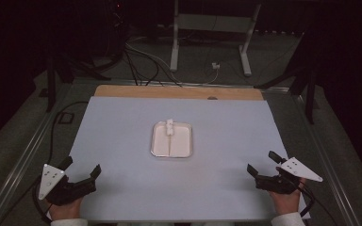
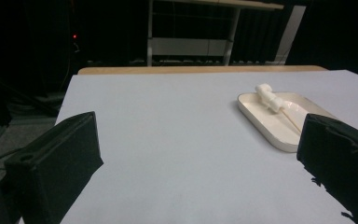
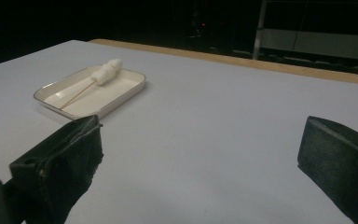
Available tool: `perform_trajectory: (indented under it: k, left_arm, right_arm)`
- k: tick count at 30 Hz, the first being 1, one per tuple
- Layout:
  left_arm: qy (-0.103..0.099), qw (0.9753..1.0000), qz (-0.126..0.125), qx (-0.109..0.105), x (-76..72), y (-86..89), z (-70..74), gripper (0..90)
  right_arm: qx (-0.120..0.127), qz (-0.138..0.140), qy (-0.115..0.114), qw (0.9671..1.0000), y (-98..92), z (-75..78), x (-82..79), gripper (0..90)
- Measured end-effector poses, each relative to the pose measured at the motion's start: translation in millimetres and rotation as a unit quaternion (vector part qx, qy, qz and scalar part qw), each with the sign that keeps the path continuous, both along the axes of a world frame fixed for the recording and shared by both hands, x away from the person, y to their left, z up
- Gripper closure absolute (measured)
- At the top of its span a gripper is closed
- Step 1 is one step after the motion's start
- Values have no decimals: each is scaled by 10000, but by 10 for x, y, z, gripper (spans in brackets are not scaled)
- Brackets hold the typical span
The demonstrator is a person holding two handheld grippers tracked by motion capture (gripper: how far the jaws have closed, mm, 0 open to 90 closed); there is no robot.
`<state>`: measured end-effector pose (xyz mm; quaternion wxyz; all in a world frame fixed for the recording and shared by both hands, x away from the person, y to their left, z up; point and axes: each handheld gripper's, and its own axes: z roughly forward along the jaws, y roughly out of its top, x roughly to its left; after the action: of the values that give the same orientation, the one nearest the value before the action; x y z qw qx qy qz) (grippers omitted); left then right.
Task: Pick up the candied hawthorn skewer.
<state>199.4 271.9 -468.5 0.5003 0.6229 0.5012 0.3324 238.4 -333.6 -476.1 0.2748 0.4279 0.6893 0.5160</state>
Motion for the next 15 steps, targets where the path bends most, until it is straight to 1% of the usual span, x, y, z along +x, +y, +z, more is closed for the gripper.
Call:
perform_trajectory:
  k: [2, 7, 9, 11, 12, 13, 15]
  left_arm:
    - [20, 10000, 30, 35, 3, -11, 6, 5]
    - [30, 10000, 92, -23, 0, -34, 47, 5]
    - [72, 9999, 94, 45, 6, -62, 80, 5]
    - [77, 10000, 19, 40, 31, -112, 135, 5]
    - [77, 10000, 19, 40, 31, -112, 135, 5]
    - [114, 9999, -18, 38, 65, -150, 173, 5]
    - [193, 9998, -71, 34, 119, -198, 206, 6]
  right_arm:
    - [1, -20, 15, 10000, -12, -8, -3, 0]
    - [5, -47, 38, 10000, -11, -13, -10, 0]
    - [26, -54, 46, 10000, -9, -11, -14, 0]
    - [23, -80, 42, 10000, -8, -12, -17, 0]
    - [31, -88, 45, 9999, -8, -14, -17, 0]
    - [32, -93, 48, 9999, -8, -16, -17, 0]
    - [42, -101, 69, 9999, -10, -18, -16, 0]
